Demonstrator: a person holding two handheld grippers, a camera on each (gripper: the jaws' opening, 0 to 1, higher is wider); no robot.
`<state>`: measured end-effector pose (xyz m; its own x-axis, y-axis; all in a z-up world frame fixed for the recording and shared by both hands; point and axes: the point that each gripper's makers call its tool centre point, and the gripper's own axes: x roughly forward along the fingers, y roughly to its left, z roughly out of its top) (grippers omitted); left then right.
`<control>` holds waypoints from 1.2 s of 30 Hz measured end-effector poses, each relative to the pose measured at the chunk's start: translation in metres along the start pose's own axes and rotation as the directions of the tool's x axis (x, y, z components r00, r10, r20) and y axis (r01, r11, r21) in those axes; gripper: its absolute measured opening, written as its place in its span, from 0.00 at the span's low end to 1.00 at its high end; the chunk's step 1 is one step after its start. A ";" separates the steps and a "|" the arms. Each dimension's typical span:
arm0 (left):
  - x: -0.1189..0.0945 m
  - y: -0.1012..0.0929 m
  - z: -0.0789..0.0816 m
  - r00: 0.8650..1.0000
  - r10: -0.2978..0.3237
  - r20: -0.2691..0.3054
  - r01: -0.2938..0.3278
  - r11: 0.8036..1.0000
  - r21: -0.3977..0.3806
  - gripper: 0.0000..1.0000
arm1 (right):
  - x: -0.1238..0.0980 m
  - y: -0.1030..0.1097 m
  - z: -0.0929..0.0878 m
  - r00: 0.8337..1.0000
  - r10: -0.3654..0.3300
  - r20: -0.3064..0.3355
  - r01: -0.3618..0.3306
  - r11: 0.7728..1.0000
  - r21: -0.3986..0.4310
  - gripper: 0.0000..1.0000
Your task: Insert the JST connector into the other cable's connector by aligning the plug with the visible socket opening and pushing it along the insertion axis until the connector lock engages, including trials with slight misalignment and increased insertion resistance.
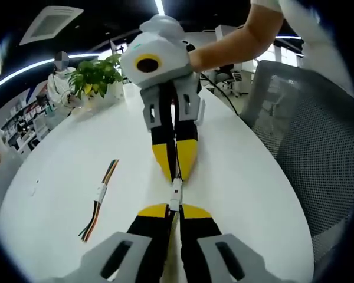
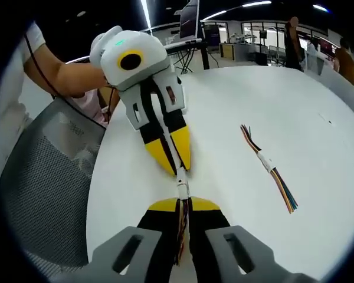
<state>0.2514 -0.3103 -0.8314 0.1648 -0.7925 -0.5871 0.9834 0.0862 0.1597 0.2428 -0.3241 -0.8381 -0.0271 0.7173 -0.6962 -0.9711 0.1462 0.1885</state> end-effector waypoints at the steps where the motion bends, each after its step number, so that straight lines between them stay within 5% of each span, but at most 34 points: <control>1: 0.000 -0.001 0.001 1.000 -0.002 0.006 0.002 1.000 -0.004 0.00 | 0.001 -0.001 -0.003 1.000 -0.010 -0.024 0.009 1.000 -0.016 0.02; 19: 0.002 -0.001 0.009 0.999 0.005 -0.041 0.000 0.993 0.116 0.00 | 0.000 0.000 0.002 0.999 0.000 -0.046 -0.001 1.000 -0.024 0.02; 29: 0.002 -0.001 0.008 0.999 0.000 -0.034 0.003 0.996 0.088 0.00 | -0.001 -0.003 0.006 0.999 -0.006 -0.036 0.005 0.999 -0.038 0.01; 31: 0.003 -0.009 0.022 0.999 -0.026 0.036 0.025 0.999 0.039 0.00 | -0.001 0.003 0.018 1.000 0.025 0.007 -0.025 1.000 -0.002 0.01; 34: 0.007 0.000 0.022 1.000 0.015 0.009 -0.016 0.998 0.063 0.00 | 0.004 -0.003 0.008 0.997 -0.008 -0.072 0.001 0.995 -0.099 0.01; 36: 0.006 0.000 0.018 1.000 0.011 -0.002 -0.011 0.998 0.061 0.00 | 0.006 -0.003 0.004 0.998 -0.009 -0.064 0.004 0.997 -0.078 0.01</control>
<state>0.2512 -0.3260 -0.8202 0.1759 -0.7901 -0.5872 0.9751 0.0579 0.2142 0.2463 -0.3173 -0.8405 -0.0337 0.6707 -0.7410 -0.9868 0.0950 0.1309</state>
